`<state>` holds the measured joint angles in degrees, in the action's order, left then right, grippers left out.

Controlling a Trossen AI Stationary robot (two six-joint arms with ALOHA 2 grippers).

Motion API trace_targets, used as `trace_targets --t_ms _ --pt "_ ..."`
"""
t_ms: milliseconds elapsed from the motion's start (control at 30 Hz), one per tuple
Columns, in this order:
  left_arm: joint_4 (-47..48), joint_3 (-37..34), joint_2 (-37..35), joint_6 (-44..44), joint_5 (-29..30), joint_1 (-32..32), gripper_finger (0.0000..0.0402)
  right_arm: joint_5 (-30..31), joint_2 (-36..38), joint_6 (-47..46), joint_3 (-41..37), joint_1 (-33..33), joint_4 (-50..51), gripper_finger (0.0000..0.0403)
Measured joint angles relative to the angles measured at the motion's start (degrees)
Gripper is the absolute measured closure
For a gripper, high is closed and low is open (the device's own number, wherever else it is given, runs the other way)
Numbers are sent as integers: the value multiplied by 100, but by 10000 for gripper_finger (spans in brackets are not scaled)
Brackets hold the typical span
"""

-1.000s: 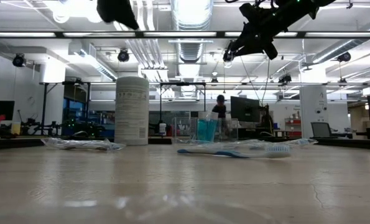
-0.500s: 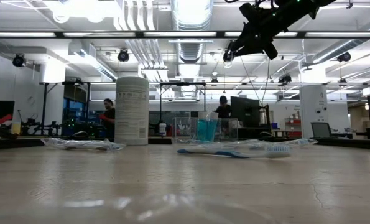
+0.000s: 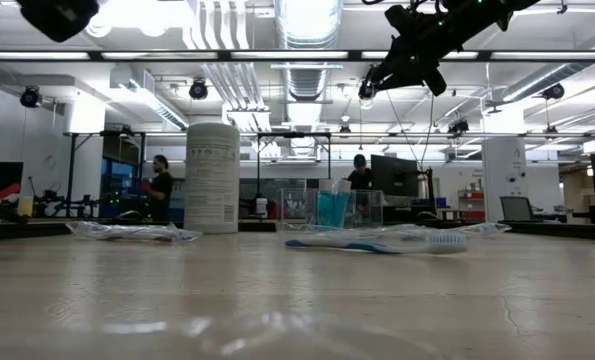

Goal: Pick & Place toothbrushing station
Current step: Put the blue mouthwash into the middle of the transparent organizer

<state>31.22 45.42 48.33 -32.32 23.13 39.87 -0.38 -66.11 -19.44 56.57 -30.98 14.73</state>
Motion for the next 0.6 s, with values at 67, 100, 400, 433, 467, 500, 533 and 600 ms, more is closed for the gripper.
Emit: trace_targets --t_ms 67,100,400,433,467,500,533,600 --pt "128 -68 -156 171 -459 70 236 0 0 2 -1 -2 -1 275" --pt "173 -108 -231 293 -686 107 236 0 0 2 -1 -2 0 275" --pt "-504 -947 -917 259 -1321 474 236 0 0 1 0 -1 1 275" --pt "-713 -1084 -1002 259 -1324 526 236 0 0 0 -1 -1 0 275" --pt "-932 -1220 -1091 254 -1322 580 236 0 0 2 -1 -2 1 275" --pt "-1147 -1357 -1189 246 -1321 636 236 0 0 2 -1 -2 0 275" --pt "-1334 -1499 -1287 240 -1321 689 236 0 0 2 -1 0 1 275" --pt "-1654 -1795 -1461 268 -1319 774 236 0 0 1 -1 -1 1 275"
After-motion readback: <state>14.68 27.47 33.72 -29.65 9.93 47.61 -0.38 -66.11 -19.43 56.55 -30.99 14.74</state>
